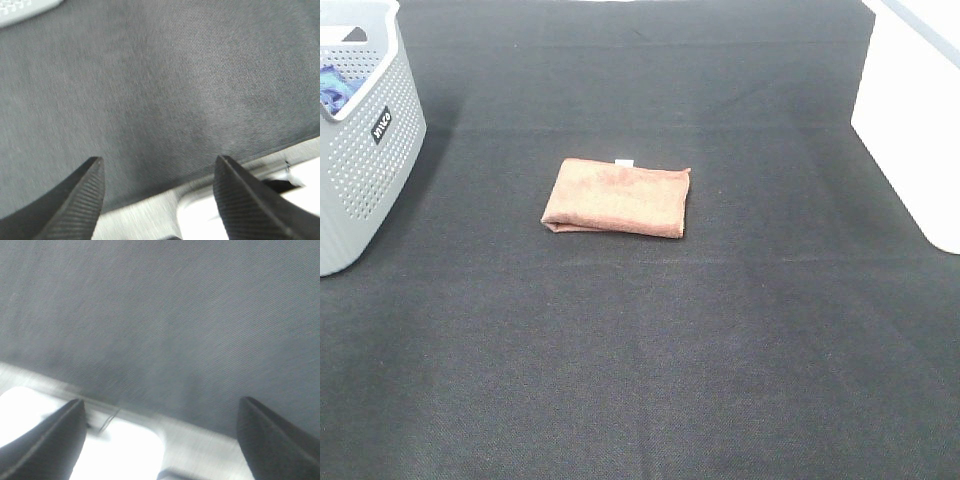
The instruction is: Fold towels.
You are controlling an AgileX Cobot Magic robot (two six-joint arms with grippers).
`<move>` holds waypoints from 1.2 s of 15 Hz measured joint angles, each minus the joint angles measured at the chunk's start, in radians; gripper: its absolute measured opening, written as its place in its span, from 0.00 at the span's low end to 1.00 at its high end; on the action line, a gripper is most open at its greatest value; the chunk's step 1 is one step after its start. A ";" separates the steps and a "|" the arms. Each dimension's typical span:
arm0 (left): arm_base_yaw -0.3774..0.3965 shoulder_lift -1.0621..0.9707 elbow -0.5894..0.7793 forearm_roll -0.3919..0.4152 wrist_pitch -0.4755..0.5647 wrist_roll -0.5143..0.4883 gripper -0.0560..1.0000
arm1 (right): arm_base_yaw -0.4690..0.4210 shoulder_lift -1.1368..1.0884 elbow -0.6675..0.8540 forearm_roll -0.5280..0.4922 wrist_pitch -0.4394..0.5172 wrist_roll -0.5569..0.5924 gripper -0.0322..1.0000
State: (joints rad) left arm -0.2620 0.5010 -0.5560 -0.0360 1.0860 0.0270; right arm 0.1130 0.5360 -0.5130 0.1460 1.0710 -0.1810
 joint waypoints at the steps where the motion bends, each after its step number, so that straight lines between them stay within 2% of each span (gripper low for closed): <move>1: 0.000 -0.041 0.024 -0.001 -0.011 0.037 0.63 | 0.000 -0.042 0.001 -0.024 0.000 0.021 0.79; 5: 0.000 -0.090 0.051 -0.004 -0.024 0.070 0.63 | 0.000 -0.115 0.001 -0.070 -0.001 0.062 0.79; 16: 0.001 -0.091 0.051 -0.007 -0.027 0.072 0.63 | 0.000 -0.117 0.001 -0.069 -0.001 0.070 0.79; 18: 0.039 -0.103 0.051 -0.009 -0.028 0.072 0.63 | -0.001 -0.117 0.001 -0.068 -0.001 0.071 0.79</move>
State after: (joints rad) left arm -0.2230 0.3980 -0.5050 -0.0450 1.0580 0.0990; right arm 0.1120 0.4190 -0.5120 0.0780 1.0700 -0.1100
